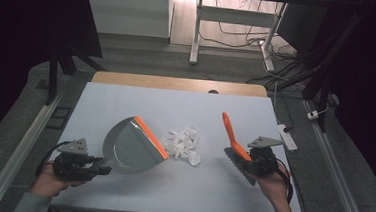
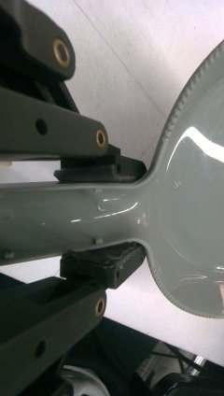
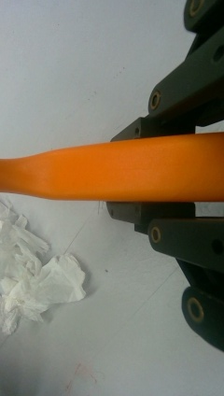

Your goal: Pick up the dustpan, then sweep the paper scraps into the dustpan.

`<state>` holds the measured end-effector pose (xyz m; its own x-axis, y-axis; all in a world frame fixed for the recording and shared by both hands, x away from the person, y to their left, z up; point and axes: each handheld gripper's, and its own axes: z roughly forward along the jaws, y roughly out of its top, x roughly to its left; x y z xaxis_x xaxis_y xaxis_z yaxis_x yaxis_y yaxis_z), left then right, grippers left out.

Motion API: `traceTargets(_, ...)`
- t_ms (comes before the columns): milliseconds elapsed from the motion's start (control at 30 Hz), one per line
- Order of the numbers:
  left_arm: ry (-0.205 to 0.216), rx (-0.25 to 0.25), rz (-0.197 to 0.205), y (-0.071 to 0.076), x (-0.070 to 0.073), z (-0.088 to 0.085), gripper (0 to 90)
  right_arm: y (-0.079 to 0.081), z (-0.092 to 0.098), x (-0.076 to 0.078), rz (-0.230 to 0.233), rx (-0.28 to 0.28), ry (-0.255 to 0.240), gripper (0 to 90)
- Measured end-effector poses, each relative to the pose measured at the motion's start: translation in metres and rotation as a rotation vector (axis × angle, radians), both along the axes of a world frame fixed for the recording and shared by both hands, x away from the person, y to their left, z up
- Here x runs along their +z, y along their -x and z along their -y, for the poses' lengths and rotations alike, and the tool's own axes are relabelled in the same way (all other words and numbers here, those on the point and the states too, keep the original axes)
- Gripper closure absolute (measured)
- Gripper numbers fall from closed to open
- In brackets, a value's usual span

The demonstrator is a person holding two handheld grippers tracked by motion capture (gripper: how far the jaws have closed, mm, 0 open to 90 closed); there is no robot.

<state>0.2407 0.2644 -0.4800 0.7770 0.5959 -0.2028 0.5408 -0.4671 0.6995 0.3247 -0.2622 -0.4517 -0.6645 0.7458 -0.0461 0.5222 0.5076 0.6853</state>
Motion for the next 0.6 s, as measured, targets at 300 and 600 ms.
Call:
traceTargets(300,-0.01,-0.011,-0.012,0.003,0.0,-0.001,61.6,-0.001,-0.004,0.004,0.008,0.004,-0.028,70.4)
traceTargets(600,-0.024,-0.022,-0.037,0.006,-0.003,-0.004,61.5,-0.008,-0.018,0.004,0.01,0.018,-0.041,70.4)
